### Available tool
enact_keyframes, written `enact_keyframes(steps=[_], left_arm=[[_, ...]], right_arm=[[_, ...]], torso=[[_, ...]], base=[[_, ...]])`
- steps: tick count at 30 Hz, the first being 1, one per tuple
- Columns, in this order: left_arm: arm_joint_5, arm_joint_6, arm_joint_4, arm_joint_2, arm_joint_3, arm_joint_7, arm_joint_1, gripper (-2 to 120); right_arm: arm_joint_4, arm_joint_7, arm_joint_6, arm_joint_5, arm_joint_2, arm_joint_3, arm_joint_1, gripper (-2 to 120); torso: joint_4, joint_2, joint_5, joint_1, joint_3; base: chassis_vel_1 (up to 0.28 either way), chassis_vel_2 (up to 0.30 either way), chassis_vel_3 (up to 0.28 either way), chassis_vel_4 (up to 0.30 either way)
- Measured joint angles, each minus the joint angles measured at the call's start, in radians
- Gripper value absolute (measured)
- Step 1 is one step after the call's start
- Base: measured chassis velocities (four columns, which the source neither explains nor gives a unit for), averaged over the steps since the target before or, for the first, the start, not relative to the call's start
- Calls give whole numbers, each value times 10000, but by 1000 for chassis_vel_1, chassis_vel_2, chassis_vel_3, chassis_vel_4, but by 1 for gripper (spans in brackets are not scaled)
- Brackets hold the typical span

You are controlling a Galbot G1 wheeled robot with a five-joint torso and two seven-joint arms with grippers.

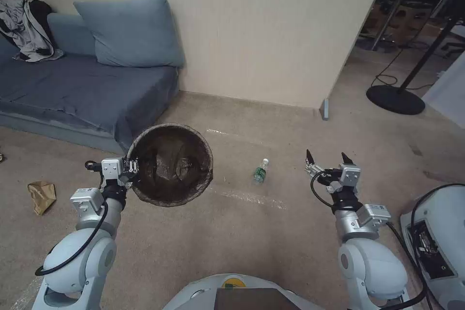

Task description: Pick up the trash bin, then pick up the garbage from the floor and place it into the trash bin.

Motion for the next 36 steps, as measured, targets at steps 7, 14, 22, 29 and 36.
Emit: enact_keyframes(steps=[7,14,22,29,36], left_arm=[[21,57,-112,-6,33,3,2,3],[53,110,-114,-3,81,19,17,3],[93,137,-95,-19,146,32,-4,3],[138,129,-69,-15,167,48,5,3],[153,121,-45,-9,207,57,-28,3]], right_arm=[[79,-26,-44,1,-52,0,-14,100],[75,-35,-28,-9,14,-83,-35,100],[72,-50,-14,-10,15,-112,-29,100],[63,-66,-2,-31,47,-190,-28,100],[36,-72,8,-41,48,-192,-18,100]], torso=[[-1,0,0,0,0],[0,0,0,0,0],[0,0,0,0,0],[0,0,0,0,0],[0,0,0,0,0]], base=[[0,0,0,0],[0,0,0,0],[0,0,0,0],[0,0,0,0],[0,0,0,0]])
